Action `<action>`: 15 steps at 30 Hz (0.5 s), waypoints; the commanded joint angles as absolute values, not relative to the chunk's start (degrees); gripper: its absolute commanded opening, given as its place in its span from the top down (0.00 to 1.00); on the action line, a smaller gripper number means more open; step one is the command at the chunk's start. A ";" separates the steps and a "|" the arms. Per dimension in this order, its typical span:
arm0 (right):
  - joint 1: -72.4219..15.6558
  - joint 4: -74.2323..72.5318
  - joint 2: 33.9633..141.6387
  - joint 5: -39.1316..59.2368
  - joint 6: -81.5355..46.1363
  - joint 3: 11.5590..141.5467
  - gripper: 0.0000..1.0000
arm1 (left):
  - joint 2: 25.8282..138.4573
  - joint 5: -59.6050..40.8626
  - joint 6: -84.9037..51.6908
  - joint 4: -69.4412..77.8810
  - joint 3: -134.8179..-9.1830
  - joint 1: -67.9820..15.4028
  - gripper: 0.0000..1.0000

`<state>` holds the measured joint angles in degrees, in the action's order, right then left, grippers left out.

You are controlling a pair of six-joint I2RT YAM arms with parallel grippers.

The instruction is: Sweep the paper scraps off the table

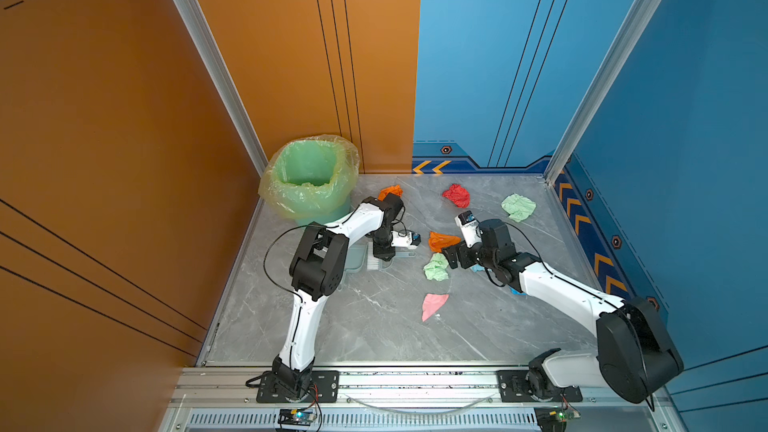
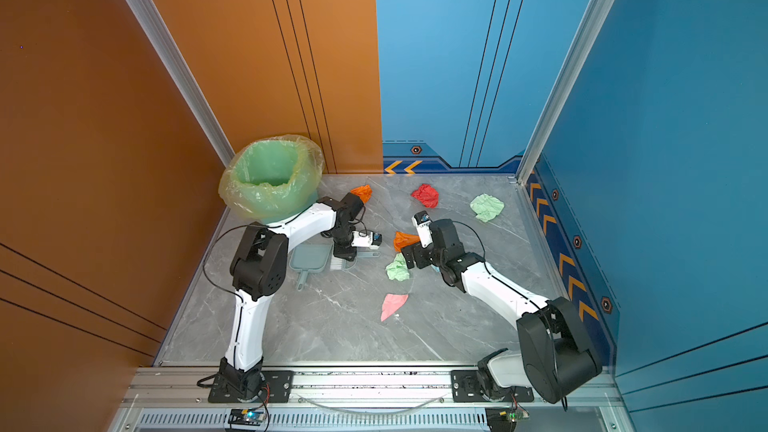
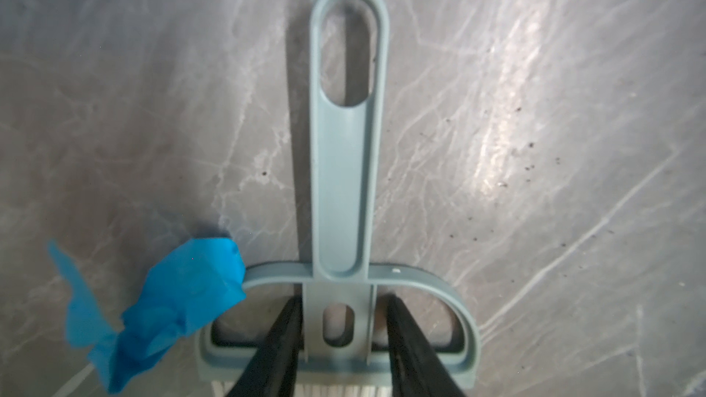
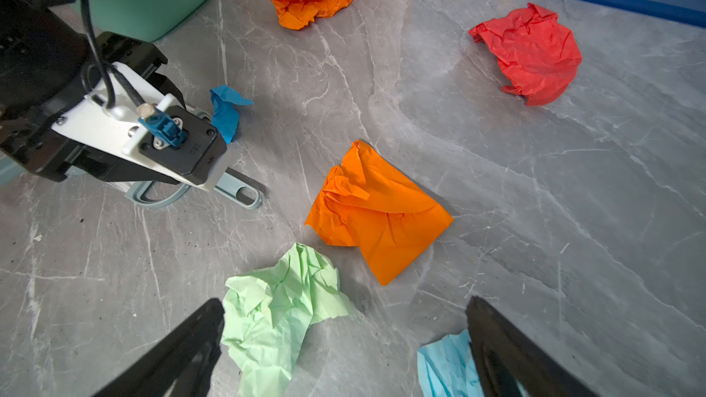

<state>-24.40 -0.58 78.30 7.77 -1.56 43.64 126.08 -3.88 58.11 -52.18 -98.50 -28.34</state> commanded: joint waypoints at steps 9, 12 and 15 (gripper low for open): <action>-23.91 0.15 75.83 8.61 -1.90 43.15 0.00 | 129.94 -2.60 57.74 -53.01 -98.96 -29.53 0.75; -23.82 1.33 75.36 8.79 -1.06 43.67 0.00 | 129.85 -2.57 57.75 -53.02 -99.05 -29.48 0.81; -23.65 2.88 74.96 9.24 -0.04 44.50 0.00 | 129.86 -2.63 55.01 -53.06 -99.59 -29.28 0.87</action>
